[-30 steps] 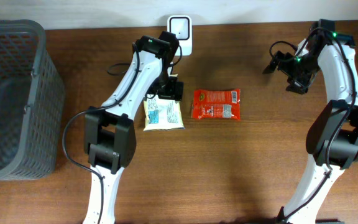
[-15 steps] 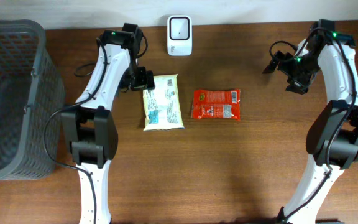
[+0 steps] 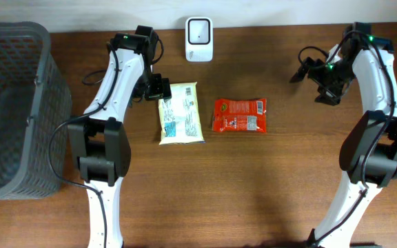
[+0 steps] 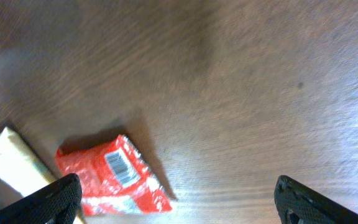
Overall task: Scan the item barcode
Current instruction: 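Move the right gripper to the red sweets bag and grasp it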
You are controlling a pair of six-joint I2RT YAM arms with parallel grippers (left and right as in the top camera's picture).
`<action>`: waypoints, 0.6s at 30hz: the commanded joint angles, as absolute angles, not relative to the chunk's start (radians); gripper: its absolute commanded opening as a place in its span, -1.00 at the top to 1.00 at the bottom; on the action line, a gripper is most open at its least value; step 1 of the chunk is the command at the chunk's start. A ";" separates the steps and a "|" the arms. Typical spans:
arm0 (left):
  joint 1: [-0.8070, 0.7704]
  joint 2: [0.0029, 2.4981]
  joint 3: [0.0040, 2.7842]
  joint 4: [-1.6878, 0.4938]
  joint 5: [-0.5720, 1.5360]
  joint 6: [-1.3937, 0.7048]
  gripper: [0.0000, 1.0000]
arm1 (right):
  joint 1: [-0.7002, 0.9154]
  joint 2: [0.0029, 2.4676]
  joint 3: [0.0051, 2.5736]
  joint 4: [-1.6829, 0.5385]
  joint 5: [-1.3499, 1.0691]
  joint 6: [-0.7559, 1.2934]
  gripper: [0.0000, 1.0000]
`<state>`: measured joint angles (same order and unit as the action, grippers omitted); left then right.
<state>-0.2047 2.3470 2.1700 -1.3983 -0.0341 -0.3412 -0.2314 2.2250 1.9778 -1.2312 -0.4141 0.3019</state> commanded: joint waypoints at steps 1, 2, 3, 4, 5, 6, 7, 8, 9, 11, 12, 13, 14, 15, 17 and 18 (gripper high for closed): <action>-0.205 2.345 2.159 -1.396 -0.030 -0.355 -0.98 | -0.181 2.219 1.984 -1.277 -0.483 0.212 -0.97; -0.204 2.345 2.159 -1.396 -0.030 -0.355 -0.98 | -0.142 2.219 1.977 -1.285 -0.483 0.159 -0.97; -0.205 2.345 2.159 -1.396 -0.030 -0.355 -0.98 | -0.107 2.219 1.969 -1.288 -0.483 0.139 -0.97; -0.204 2.345 2.159 -1.396 -0.030 -0.355 -0.98 | -0.061 2.219 1.959 -1.288 -0.483 0.138 -0.97; -0.204 2.345 2.159 -1.396 -0.030 -0.355 -0.98 | -0.004 2.219 1.958 -1.287 -0.482 0.138 -0.97; -0.204 2.345 2.159 -1.396 -0.030 -0.355 -0.98 | 0.023 2.219 1.958 -1.282 -0.482 0.138 -0.97; -0.204 2.345 2.159 -1.396 -0.030 -0.355 -0.98 | 0.058 2.218 1.958 -1.245 -0.481 0.138 -0.98; -0.205 2.345 2.159 -1.396 -0.030 -0.355 -0.98 | 0.081 2.218 1.958 -1.241 -0.467 0.126 -0.97; -0.205 2.345 2.159 -1.396 -0.030 -0.355 -0.98 | 0.107 2.218 1.958 -1.242 -0.460 0.084 -0.97; -0.204 2.345 2.159 -1.396 -0.030 -0.355 -0.98 | 0.146 2.218 1.958 -1.247 -0.450 -0.040 -0.97; -0.205 2.345 2.159 -1.396 -0.030 -0.355 -0.99 | 0.176 2.218 1.958 -1.266 -0.367 -0.076 -0.97; -0.204 2.345 2.159 -1.396 -0.030 -0.355 -0.98 | 0.214 2.218 1.958 -1.290 -0.212 -0.079 -0.97; -0.204 2.345 2.159 -1.396 -0.030 -0.355 -0.98 | 0.262 2.218 1.954 -1.313 -0.021 -0.079 -0.97; -0.205 2.345 2.159 -1.396 -0.030 -0.355 -0.98 | 0.313 2.218 1.942 -1.320 0.146 -0.079 -0.97; -0.205 2.345 2.159 -1.396 -0.030 -0.355 -0.98 | 0.383 2.218 1.913 -1.319 0.323 -0.079 -0.98; -0.204 2.345 2.159 -1.396 -0.030 -0.355 -0.98 | 0.418 2.218 1.894 -1.307 0.360 -0.079 -0.97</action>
